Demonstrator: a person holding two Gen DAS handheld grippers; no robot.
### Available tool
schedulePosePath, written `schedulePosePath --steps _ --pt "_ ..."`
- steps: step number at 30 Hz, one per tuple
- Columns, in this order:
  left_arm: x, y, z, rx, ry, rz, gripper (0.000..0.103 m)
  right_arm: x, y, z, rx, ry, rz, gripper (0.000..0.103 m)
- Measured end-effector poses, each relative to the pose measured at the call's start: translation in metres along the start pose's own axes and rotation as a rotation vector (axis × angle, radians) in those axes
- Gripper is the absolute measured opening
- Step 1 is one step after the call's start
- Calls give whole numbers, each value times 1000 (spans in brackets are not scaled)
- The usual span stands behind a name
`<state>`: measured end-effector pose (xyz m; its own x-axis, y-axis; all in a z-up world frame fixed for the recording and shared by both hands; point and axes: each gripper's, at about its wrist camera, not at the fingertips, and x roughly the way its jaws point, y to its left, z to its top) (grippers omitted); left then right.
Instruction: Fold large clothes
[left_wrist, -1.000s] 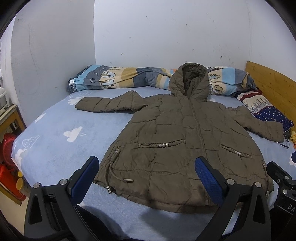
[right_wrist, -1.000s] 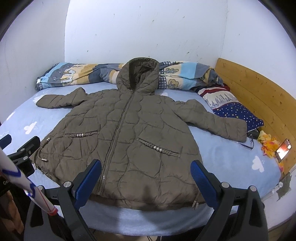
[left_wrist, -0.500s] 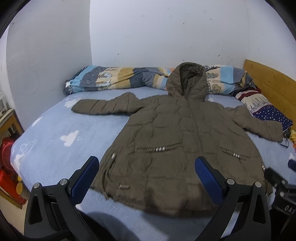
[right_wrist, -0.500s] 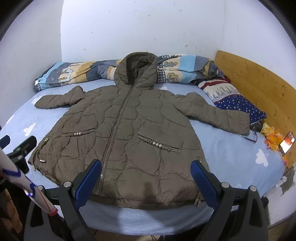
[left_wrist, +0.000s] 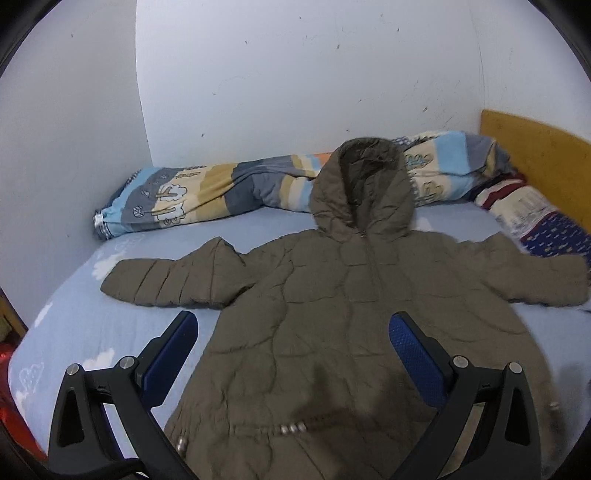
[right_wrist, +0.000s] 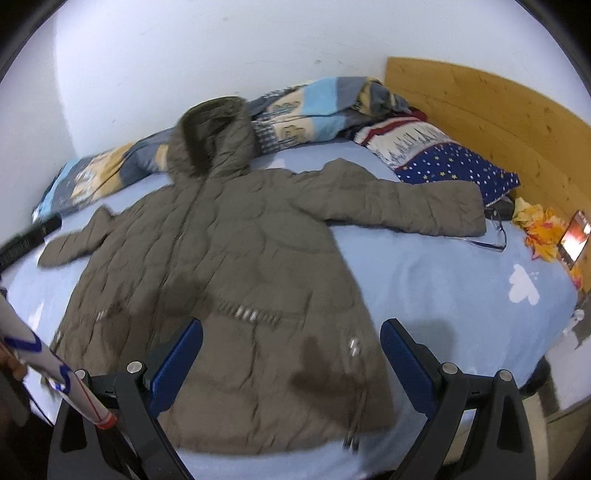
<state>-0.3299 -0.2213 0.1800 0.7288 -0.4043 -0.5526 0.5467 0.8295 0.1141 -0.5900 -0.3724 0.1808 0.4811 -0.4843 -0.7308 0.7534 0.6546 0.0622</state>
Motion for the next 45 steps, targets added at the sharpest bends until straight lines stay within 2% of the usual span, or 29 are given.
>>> schedulePosePath --steps 1,3,7,12,16,19,21,28,30,31,36,39,40,41,42,44,45 --pt "9 -2 -2 12 34 7 103 8 -8 10 28 -1 0 99" --pt "20 -3 -1 -1 87 -38 103 22 -23 27 70 -1 1 99" --pt "23 -7 3 7 76 -44 103 57 -67 66 133 1 -33 99" --pt "25 -13 0 24 90 -63 103 108 -158 93 303 30 -81 98" --pt "34 -17 0 26 113 -63 103 129 -221 98 451 54 -81 92" --pt "40 -17 -3 1 143 -83 103 136 -251 99 507 22 -58 86" --pt "42 -18 -5 0 154 -82 103 141 -276 98 568 14 -29 76" --pt "46 -21 -4 10 149 -65 103 146 -377 69 867 -73 -32 67" --pt "50 -22 -5 10 159 -64 103 153 -394 65 927 -83 3 56" --pt "51 -22 -6 12 162 -60 103 157 -402 65 955 -97 20 54" --pt "58 -25 -7 32 165 -53 103 175 -415 81 961 -132 52 53" --pt "60 -26 -8 40 164 -51 103 193 -416 87 945 -103 53 53" --pt "61 -26 -8 42 166 -52 103 203 -415 91 938 -59 14 53" --pt "63 -27 -8 44 168 -52 103 210 -414 92 934 -14 -53 54" --pt "63 -27 -9 46 170 -52 103 214 -415 91 933 -3 -79 58" --pt "65 -28 -9 50 175 -56 103 222 -416 91 936 -5 -73 69" --pt "65 -28 -9 53 177 -58 103 226 -416 93 932 2 -81 71"
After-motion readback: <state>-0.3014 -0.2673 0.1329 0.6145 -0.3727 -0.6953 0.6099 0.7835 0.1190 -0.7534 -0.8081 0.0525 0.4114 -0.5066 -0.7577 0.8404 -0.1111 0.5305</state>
